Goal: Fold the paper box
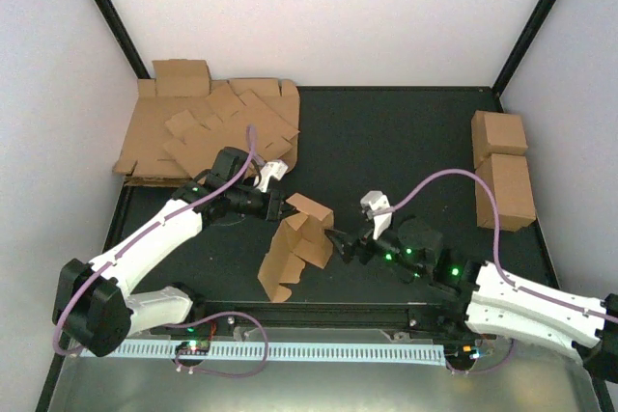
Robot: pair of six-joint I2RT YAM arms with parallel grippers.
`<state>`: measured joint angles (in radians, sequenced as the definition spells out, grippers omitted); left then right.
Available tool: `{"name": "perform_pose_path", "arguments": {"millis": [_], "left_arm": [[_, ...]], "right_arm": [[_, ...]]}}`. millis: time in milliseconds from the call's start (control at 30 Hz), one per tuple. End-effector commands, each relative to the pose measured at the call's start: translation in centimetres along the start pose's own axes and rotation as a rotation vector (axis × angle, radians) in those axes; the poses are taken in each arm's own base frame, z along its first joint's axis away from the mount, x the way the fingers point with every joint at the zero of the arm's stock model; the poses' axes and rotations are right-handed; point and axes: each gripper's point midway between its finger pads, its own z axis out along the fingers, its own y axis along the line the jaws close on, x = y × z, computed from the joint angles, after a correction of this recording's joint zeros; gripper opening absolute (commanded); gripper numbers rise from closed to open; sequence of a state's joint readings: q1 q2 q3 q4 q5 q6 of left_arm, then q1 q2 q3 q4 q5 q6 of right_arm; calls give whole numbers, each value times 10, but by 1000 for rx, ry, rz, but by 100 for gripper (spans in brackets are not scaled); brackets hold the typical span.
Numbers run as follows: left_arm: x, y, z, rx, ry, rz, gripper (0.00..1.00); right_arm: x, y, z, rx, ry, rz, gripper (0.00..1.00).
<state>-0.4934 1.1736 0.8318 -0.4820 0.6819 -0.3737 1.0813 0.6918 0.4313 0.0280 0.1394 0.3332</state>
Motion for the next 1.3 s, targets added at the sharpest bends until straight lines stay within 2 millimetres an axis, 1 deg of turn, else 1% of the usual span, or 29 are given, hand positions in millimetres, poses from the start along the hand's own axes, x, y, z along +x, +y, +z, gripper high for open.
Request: {"name": "perform_pose_path", "arguments": {"millis": [0,133,300,433,667,767,900,1100,1267], "left_arm": [[-7,-9,-5,-1,-13,33,25],[-6,-9,-5,1,-13,33,26],[-7,-12,-5,7,-16,37,26],[-9,-17,-8,25,-28,48,28],[-9,-20,-11,33,-37,53,29],[-8,-21,-13,29,-40,53,33],[-9,-23,-22,5,-64,53,37],[-12,-20,-41,-72,-104,47,37],[-20,-21,-55,-98,-161,45,38]], "right_arm": [[-17,2,9,23,-15,2,96],[-14,-4,17,58,0,-10,92],[3,-10,24,84,50,-20,88],[14,-10,30,82,86,-22,87],[21,-9,34,81,132,-27,81],[27,-10,34,82,150,-24,80],[32,-11,34,79,157,-20,80],[30,-11,33,78,151,-22,79],[31,-11,34,78,155,-30,80]]}}
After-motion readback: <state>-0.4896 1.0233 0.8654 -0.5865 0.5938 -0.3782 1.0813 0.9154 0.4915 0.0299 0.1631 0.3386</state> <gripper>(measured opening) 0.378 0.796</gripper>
